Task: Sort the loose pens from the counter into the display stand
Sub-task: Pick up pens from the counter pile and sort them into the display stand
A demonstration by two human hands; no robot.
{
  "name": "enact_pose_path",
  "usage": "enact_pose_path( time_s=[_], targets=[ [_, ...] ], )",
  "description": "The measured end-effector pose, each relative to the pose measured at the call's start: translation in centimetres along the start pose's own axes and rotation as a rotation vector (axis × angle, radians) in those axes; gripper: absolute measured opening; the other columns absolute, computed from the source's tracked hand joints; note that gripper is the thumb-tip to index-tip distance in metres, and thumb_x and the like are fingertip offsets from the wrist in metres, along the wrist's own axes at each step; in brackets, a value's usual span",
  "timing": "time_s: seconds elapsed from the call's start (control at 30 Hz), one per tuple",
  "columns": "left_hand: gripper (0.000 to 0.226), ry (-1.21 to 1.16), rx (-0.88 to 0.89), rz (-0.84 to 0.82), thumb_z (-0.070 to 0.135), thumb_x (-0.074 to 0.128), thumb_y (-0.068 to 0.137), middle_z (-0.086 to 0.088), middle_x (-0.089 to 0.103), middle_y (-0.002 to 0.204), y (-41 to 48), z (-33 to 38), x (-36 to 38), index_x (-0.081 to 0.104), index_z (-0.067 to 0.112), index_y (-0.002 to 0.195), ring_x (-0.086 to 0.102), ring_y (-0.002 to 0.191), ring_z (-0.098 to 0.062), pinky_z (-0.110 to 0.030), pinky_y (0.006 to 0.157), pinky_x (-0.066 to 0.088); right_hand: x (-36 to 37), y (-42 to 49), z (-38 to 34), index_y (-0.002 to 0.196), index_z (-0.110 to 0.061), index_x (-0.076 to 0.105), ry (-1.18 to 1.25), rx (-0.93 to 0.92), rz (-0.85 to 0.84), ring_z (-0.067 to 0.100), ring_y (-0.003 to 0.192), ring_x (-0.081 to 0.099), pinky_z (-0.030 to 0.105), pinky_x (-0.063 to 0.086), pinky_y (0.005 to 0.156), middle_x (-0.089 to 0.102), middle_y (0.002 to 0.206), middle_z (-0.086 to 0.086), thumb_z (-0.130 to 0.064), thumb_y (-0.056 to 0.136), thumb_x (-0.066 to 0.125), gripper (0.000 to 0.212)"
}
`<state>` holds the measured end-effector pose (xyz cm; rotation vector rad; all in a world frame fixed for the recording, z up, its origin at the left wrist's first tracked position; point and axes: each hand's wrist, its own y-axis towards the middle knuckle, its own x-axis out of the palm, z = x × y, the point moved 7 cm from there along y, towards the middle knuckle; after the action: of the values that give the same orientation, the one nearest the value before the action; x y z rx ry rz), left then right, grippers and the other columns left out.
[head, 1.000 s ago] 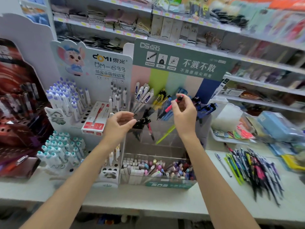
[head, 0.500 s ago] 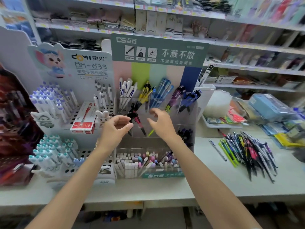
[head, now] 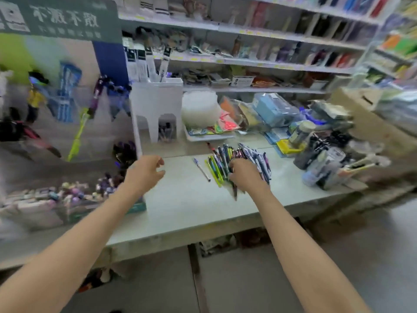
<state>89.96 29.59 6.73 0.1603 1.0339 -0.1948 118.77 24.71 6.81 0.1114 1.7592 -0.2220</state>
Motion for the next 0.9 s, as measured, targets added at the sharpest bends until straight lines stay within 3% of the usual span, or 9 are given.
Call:
enact_pose_path(
  time_s=[0.17,0.3,0.5,0.67,0.8,0.9],
  targets=[
    [0.024,-0.072,-0.095,-0.09,0.024,0.063,0.09,-0.004,0.067,0.106,2.2,3.5,8.0,0.066,0.016,0.112,0.061,0.103,-0.026,-0.035,0.086,0.047,0.9,1.8,7.6,0.109,-0.018,0.066,0.152,0.02,0.036,0.024,0.103,0.061,0.041,0.047,0.093,0.068,0.108,0.002,-0.016,0.087,0.061,0.023],
    [0.032,-0.108,-0.207,-0.117,0.019,0.048,0.098,-0.013,0.064,0.125,6.0,4.3,13.5,0.063,0.007,0.124,0.058,0.115,-0.032,-0.037,0.094,0.045,2.0,5.2,10.8,0.117,-0.019,0.066,0.2,0.006,0.059,0.025,0.109,0.058,0.043,0.042,0.1,0.067,0.113,0.002,-0.016,0.09,0.061,0.028],
    [0.068,-0.21,-0.497,-0.24,0.053,0.047,0.097,-0.026,0.048,0.136,11.1,5.1,22.3,0.043,-0.004,0.135,0.044,0.127,-0.041,-0.044,0.1,0.038,4.1,10.3,15.2,0.123,-0.019,0.065,0.18,-0.011,0.022,0.024,0.123,0.051,0.038,0.037,0.1,0.062,0.129,0.001,-0.012,0.091,0.056,0.034],
    [0.103,-0.245,-0.632,-0.188,0.073,0.048,0.086,-0.018,0.029,0.155,13.2,7.7,25.6,0.013,0.002,0.153,0.026,0.141,-0.037,-0.056,0.106,0.032,4.8,14.4,17.4,0.122,-0.016,0.064,0.163,-0.055,0.005,0.026,0.122,0.05,0.036,0.034,0.101,0.061,0.129,0.003,-0.012,0.091,0.056,0.033],
    [0.115,-0.203,-0.673,-0.212,0.082,0.045,0.079,-0.012,0.013,0.162,13.7,10.6,27.7,-0.002,0.012,0.156,0.013,0.147,-0.032,-0.059,0.109,0.027,5.9,17.1,18.1,0.123,-0.013,0.063,0.259,-0.095,0.012,0.027,0.121,0.051,0.041,0.035,0.105,0.061,0.125,0.005,-0.01,0.088,0.058,0.035],
    [0.118,-0.198,-0.758,-0.158,0.082,0.048,0.077,-0.011,0.01,0.162,14.1,11.6,28.7,-0.005,0.011,0.156,0.012,0.148,-0.032,-0.059,0.111,0.027,7.2,18.9,17.8,0.132,-0.015,0.056,0.256,-0.154,-0.003,0.027,0.13,0.043,0.042,0.029,0.112,0.052,0.135,0.006,-0.026,0.089,0.06,0.044]
  ],
)
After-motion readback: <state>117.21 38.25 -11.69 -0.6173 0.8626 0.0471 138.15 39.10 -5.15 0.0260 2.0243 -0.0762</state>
